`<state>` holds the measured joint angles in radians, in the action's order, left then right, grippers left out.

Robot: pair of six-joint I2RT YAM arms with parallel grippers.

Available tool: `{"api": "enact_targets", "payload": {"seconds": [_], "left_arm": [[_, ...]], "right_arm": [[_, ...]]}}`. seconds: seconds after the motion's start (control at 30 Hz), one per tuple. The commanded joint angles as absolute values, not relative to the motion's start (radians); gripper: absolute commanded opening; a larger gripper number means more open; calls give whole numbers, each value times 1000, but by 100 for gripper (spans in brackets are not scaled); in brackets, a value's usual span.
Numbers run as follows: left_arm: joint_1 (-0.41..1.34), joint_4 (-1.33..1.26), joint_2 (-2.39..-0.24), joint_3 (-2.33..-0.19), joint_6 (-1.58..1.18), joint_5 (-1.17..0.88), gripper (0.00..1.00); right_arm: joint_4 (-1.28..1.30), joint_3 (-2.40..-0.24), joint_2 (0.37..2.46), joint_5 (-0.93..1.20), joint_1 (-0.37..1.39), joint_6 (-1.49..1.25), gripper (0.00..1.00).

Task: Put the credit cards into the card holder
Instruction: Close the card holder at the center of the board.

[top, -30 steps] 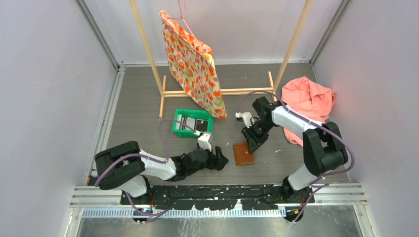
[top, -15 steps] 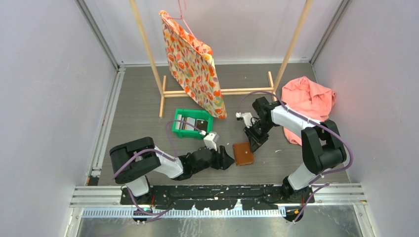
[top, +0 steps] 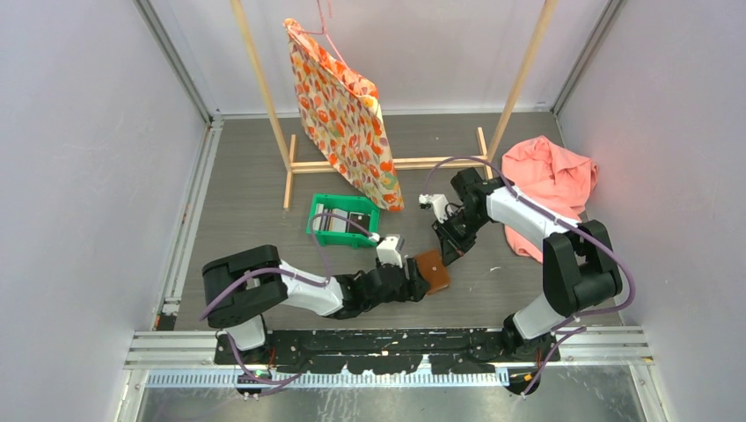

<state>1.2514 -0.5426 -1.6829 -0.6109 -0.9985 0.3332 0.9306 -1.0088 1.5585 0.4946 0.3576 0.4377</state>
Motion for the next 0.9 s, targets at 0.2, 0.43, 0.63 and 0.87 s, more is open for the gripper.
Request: {"api": "enact_targets", "payload": {"seconds": [0.2,0.43,0.63,0.87], "left_arm": [[1258,-86,-1800,-798,-1180,532,57],[1258,-3,-1846,-824,-1235,550,43],[1250,26,-1879,-839,-1240,540,33],[1225,26,-1905,-829,-1261,519,28]], "right_arm": [[916,-1062,1573,573,354,471,1],[909,-1056,1572,570,355,476,1],[904,-1055,1581,539,353,473,1],[927,-1010,1497,528,348,559,1]]}}
